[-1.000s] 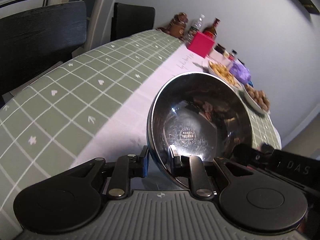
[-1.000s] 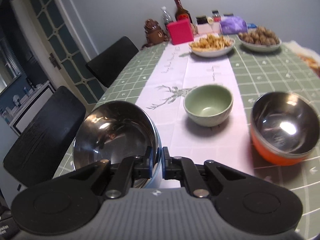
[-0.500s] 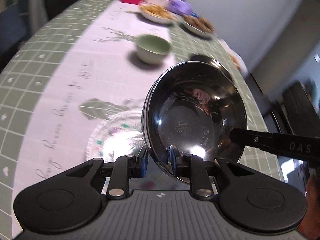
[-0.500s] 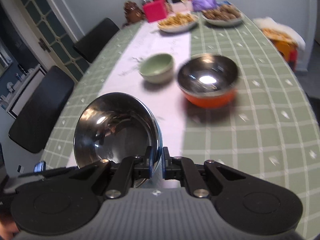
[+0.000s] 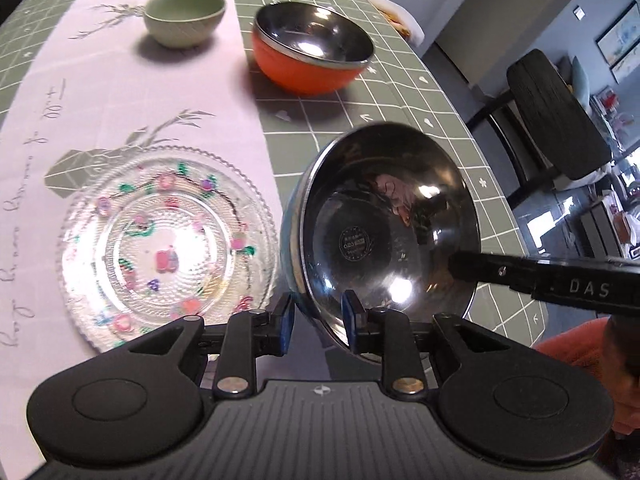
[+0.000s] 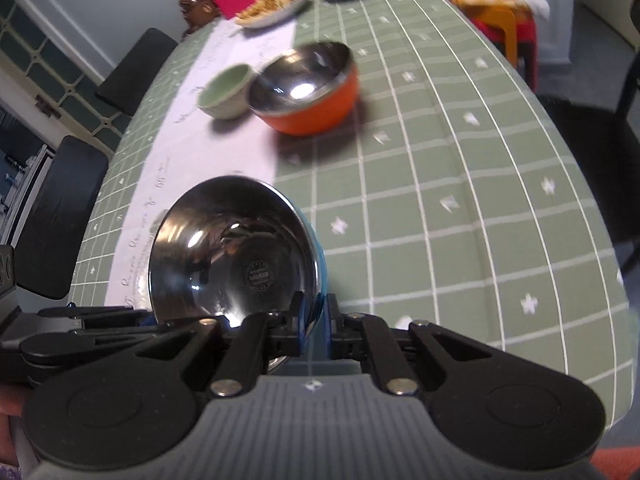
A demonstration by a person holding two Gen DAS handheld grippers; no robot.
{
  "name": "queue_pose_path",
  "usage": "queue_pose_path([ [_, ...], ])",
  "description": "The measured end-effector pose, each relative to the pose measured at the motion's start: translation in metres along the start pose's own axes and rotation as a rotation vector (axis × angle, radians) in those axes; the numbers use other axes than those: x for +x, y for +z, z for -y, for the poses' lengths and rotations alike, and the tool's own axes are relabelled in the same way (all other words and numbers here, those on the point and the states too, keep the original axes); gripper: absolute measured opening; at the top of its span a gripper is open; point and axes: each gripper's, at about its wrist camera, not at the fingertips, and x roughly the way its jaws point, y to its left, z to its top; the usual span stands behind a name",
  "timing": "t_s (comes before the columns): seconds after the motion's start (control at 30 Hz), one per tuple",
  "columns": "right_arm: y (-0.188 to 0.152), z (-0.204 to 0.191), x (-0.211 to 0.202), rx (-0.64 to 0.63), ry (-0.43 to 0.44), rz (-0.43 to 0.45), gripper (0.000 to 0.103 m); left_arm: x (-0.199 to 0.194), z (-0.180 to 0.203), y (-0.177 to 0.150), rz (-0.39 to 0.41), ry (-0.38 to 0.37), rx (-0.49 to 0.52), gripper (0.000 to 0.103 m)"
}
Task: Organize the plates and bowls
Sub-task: 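Lift the blue bowl with the right gripper and carry it toward the orange bowl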
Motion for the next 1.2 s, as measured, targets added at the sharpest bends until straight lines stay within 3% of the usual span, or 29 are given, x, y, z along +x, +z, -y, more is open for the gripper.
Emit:
queue_pose_path([
  [0.27,-0.003,0.034,0.012,0.149,0.088,0.013,0.006,0.011,-0.005,0.010,0.004,-0.051,-0.015,0.033],
  [0.5,0.001,0.043,0.010,0.172,0.089,0.043,0.006,0.019,-0.005,0.007,-0.005,-0.106,-0.023,0.036],
  [0.87,-0.001,0.046,0.011,0.164,0.068,0.054,0.009,0.013,-0.008,0.009,0.059,-0.152,-0.052,0.043],
  [0.97,-0.001,0.046,0.010,0.162,0.066,0.067,0.012,0.009,-0.008,0.008,0.086,-0.156,-0.049,0.046],
  [1.03,-0.001,0.044,0.009,0.154,0.063,0.079,0.017,0.005,-0.008,0.007,0.107,-0.159,-0.047,0.053],
  [1.2,-0.001,0.043,0.007,0.141,0.079,0.093,0.027,-0.001,-0.007,0.006,0.156,-0.149,-0.045,0.054],
])
